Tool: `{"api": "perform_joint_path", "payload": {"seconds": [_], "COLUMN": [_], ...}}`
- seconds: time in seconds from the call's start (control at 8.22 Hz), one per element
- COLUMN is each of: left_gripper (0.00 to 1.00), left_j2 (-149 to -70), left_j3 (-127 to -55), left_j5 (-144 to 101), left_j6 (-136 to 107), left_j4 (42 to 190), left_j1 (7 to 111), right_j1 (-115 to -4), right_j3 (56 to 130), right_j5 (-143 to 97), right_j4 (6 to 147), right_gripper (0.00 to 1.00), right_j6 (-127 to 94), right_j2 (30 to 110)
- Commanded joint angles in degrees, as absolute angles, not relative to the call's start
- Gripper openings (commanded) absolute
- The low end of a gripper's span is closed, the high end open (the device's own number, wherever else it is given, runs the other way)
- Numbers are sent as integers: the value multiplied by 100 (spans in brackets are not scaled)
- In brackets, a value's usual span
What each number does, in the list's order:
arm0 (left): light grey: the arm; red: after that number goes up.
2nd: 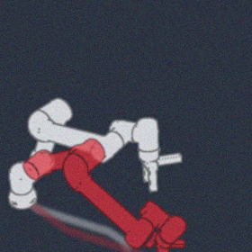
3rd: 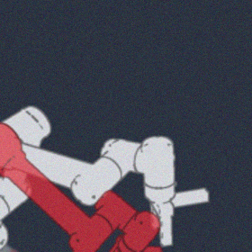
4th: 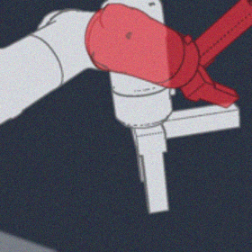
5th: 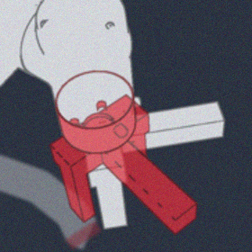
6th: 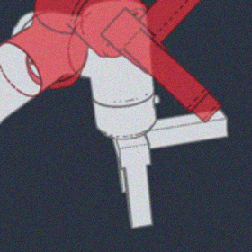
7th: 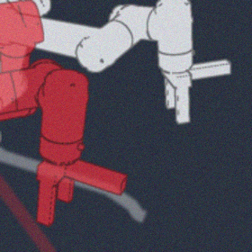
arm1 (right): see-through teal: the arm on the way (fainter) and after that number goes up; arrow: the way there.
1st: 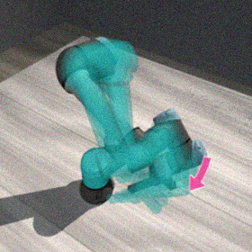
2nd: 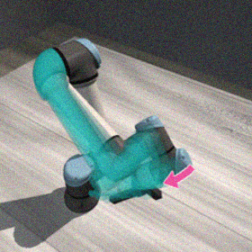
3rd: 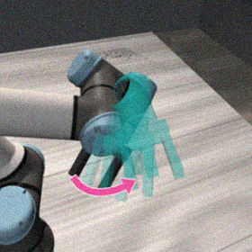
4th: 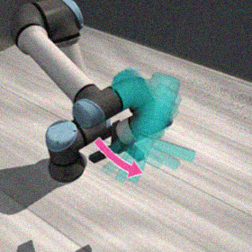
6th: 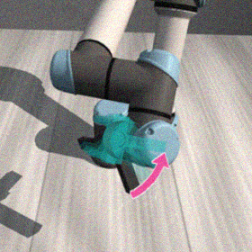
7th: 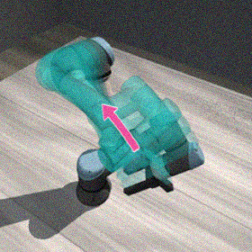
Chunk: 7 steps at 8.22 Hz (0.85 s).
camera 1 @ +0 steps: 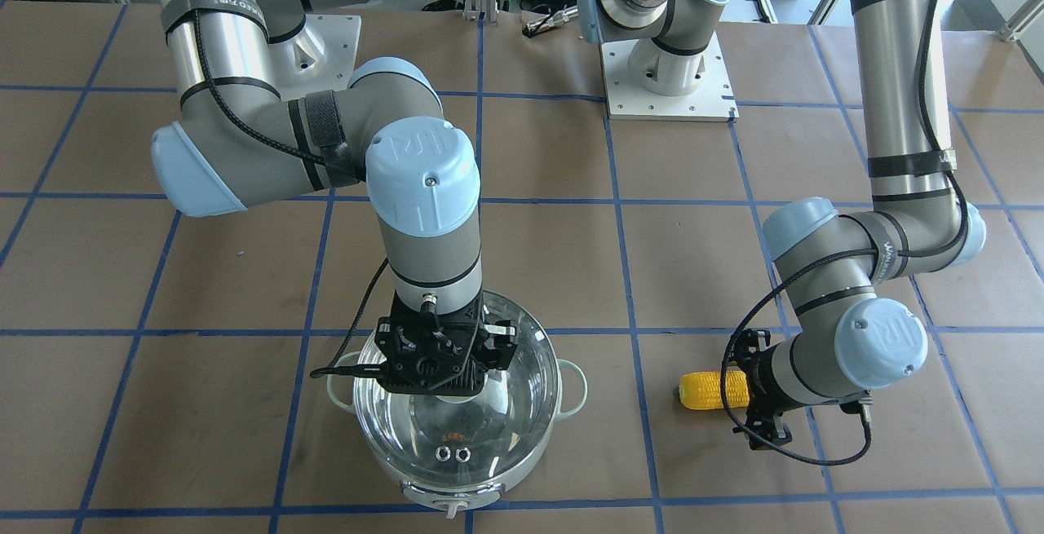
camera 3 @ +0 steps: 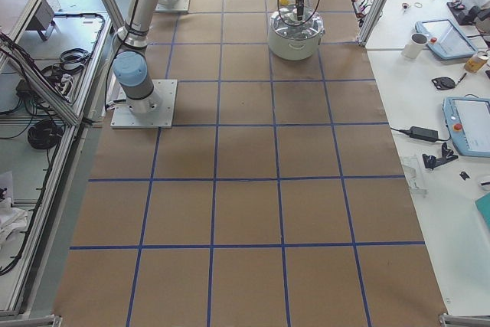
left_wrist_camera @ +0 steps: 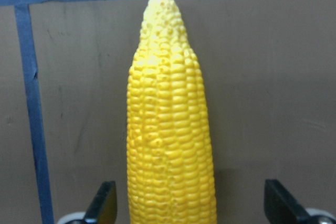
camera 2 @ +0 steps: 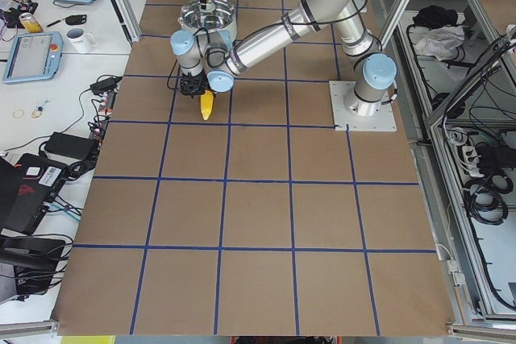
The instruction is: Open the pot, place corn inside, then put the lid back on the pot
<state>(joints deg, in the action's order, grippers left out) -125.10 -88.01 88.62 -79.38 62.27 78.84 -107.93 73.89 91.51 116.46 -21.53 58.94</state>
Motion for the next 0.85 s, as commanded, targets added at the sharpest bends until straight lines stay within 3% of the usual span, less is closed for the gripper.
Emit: {"api": "perform_joint_path", "payload": {"seconds": [0.0, 0.12, 0.36, 0.49, 0.61, 0.73], "left_gripper": [100, 71, 34, 10, 0, 0], "left_j2": [-12516, -12533, -12551, -12551, -12525, -12464], "left_j3": [-8798, -8798, -8798, -8780, -8728, -8701], "left_j5": [8903, 8860, 8851, 8851, 8859, 8868], "left_j6": [-7954, -7963, -7980, -7998, -8085, -8112], "left_j4": [6267, 6267, 6293, 6389, 6572, 6687], "left_j1": [7884, 7884, 7884, 7884, 7884, 7884], "right_j1": [-10793, -10793, -10793, -10793, -10784, -10758], "right_j3": [7392, 7392, 7374, 7374, 7374, 7400], "right_j5": [9141, 9132, 9132, 9132, 9149, 9202], "right_j4": [11619, 11619, 11619, 11610, 11610, 11480], "right_gripper": [51, 45, 34, 33, 31, 31], "right_j6": [-2145, -2145, -2101, -2031, -1935, -1820], "right_j2": [5906, 5906, 5950, 6063, 6221, 6423]}}
